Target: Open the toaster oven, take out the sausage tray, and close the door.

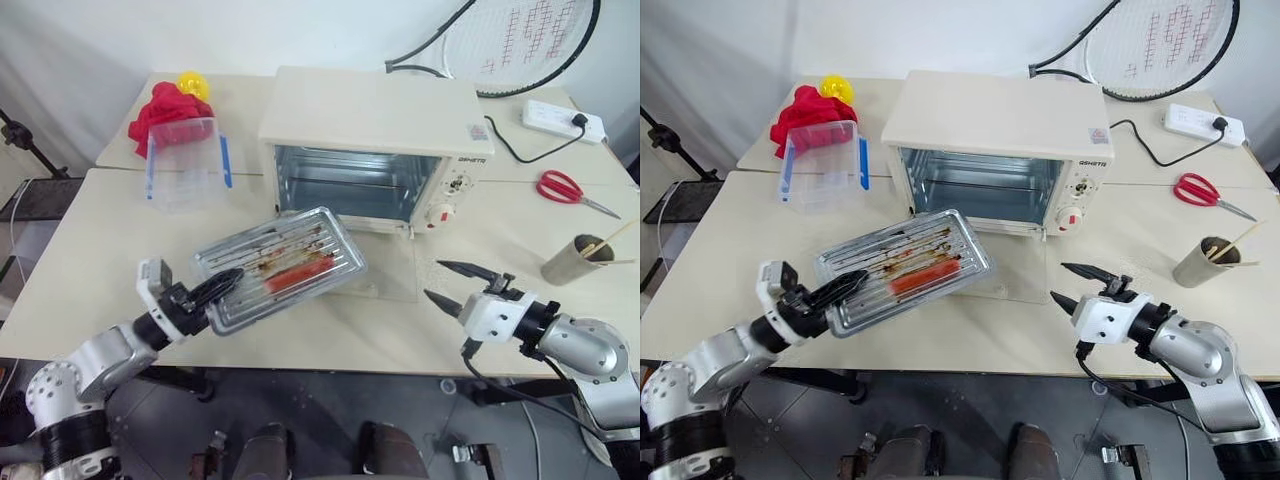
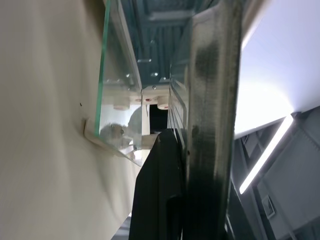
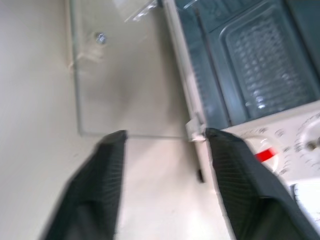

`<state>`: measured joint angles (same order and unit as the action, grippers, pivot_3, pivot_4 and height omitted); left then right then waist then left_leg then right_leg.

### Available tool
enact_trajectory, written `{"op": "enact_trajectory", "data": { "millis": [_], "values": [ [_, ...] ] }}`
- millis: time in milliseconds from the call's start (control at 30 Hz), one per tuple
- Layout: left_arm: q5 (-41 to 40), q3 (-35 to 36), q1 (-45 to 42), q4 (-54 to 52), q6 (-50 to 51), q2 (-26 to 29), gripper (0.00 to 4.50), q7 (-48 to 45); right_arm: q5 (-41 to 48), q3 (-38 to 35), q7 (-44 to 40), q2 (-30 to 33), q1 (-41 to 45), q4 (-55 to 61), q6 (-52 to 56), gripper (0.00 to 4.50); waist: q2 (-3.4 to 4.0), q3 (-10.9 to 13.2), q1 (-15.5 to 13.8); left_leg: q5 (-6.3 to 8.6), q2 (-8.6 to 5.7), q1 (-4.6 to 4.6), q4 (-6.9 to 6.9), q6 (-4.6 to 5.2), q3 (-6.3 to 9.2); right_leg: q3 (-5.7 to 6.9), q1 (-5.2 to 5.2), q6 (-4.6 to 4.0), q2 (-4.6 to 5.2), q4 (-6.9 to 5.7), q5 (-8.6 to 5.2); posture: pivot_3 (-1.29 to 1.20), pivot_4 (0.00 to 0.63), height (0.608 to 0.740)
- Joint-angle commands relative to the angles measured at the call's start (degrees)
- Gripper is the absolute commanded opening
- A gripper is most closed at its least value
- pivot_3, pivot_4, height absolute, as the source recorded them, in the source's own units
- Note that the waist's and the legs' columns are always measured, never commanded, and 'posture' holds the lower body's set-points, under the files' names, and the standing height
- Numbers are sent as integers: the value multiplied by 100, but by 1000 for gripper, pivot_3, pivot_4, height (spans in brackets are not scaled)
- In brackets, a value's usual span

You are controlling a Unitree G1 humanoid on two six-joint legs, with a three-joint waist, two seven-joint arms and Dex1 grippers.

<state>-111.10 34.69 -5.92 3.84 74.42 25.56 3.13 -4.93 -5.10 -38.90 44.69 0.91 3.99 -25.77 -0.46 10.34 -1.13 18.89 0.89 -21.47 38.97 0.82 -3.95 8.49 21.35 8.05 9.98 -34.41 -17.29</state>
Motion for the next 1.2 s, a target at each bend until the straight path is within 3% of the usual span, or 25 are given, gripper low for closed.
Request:
{"op": "enact_trajectory", "data": {
  "millis": [33,133,167,533,667,767,967,1200],
  "values": [
    [-190,496,491,-323,-160,36,0,-461,292,0,-160,44,215,-680,-405,1094,0,0,11,0,0,1,-1,0,-3,-3,1,0,0,0,0,0,150,740],
    [-190,742,953,-628,-367,-91,0,-605,488,129,-366,-12,497,-1110,-296,56,1,0,19,1,3,3,-1,-1,-5,-7,1,-1,0,0,0,0,150,740],
    [-190,848,1095,-745,-466,-177,0,-636,476,199,-427,-13,627,-1277,-351,23,1,0,16,1,3,4,0,-1,-5,-9,1,-1,0,0,0,0,150,740],
    [-190,1640,1889,-1761,-1672,-1618,0,-186,1460,599,-1702,-451,1429,-2326,572,23,1,0,-5,5,4,6,4,-1,-2,-11,-9,-2,0,10,0,0,150,740],
    [-190,1606,1811,-1962,-1886,-1876,0,-3,1655,674,-2047,-579,1565,-2338,738,23,1,0,-11,7,6,8,4,-3,-1,-10,-12,-2,-3,10,0,0,150,740],
    [-190,1561,1633,-1991,-1961,-1936,0,128,2490,414,-2279,-848,1592,-1931,1233,23,1,0,-13,7,5,8,4,-3,-2,-11,-12,-2,-5,12,0,0,150,740],
    [-190,1729,1346,-1841,-1982,-1933,0,336,3379,26,-2247,-755,1529,-806,2480,23,2,0,-22,10,6,3,4,-1,-2,-11,-7,-2,-5,14,0,0,150,740],
    [-190,1716,1233,-1800,-1870,-1982,0,431,4109,-664,-1200,-939,2129,-54,3653,23,2,0,-22,20,11,1,3,-5,-4,-13,-4,-2,-11,19,0,0,150,740]
  ]
}}
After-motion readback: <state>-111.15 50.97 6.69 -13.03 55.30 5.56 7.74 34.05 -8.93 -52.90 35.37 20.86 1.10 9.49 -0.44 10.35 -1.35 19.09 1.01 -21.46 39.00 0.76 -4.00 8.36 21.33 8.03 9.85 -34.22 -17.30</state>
